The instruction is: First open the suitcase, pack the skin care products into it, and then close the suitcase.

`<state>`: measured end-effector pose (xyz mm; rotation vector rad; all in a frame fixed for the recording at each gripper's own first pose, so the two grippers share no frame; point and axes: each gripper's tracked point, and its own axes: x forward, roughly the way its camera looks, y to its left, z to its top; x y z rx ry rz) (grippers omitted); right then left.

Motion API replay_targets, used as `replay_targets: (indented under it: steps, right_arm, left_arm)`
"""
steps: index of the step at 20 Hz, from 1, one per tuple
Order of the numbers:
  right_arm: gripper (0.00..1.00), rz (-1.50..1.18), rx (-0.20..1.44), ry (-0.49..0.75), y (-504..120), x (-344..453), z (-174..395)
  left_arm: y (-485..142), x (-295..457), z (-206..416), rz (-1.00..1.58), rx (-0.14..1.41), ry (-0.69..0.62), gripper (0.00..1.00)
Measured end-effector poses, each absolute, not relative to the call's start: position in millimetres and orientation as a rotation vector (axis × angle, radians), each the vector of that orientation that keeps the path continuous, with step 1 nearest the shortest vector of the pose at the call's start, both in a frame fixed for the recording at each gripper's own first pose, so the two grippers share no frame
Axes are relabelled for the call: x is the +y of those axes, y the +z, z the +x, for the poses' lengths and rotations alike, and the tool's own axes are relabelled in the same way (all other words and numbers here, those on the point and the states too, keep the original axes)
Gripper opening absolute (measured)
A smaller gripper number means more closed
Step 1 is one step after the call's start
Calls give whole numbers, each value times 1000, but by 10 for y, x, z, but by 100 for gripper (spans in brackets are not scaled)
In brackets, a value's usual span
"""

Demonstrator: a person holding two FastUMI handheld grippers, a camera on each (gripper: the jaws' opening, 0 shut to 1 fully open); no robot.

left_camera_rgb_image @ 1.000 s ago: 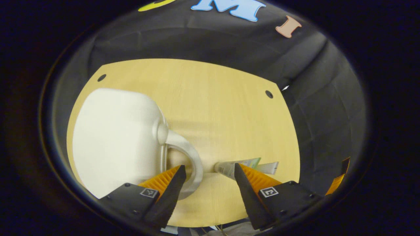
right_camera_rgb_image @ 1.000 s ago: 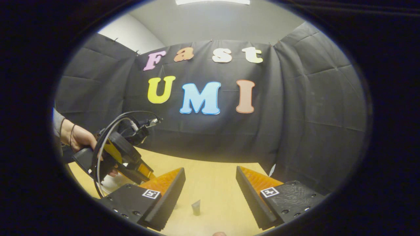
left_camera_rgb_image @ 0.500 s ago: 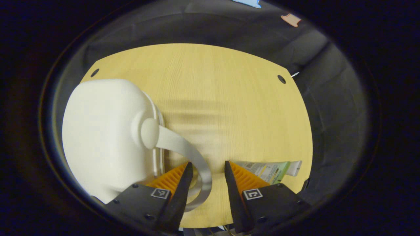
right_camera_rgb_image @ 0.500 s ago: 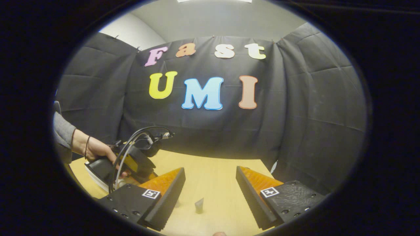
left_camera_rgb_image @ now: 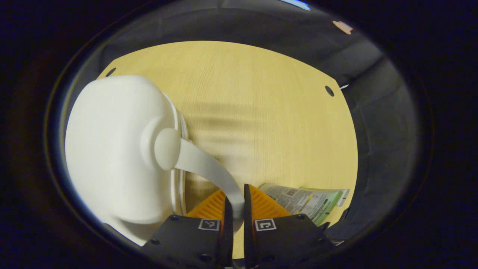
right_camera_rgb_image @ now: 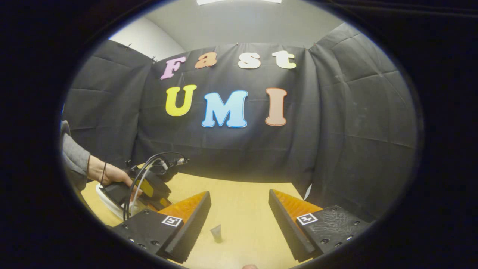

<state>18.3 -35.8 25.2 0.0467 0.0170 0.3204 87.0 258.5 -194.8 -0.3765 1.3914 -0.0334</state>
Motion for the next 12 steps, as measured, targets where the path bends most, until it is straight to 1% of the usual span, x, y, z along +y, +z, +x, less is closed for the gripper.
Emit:
replay_targets:
  steps: [2,3,8,9,12]
  right_arm:
    - [95,51,19,336,225,-379,179]
    - [95,50,17,342,237,-381,178]
    - [94,41,-23,320,359,-378,180]
    - [95,46,-30,319,399,-339,168]
    - [95,49,-40,319,441,-198,143]
  left_arm:
    - [-1753,2706,910,-372,1381,-34,20]
    - [-1630,2785,932,-373,1378,-37,17]
    - [-763,3287,1051,-410,1360,-71,17]
    - [-645,3133,949,-406,1350,-78,17]
    - [-162,3547,1035,-387,1323,-102,17]
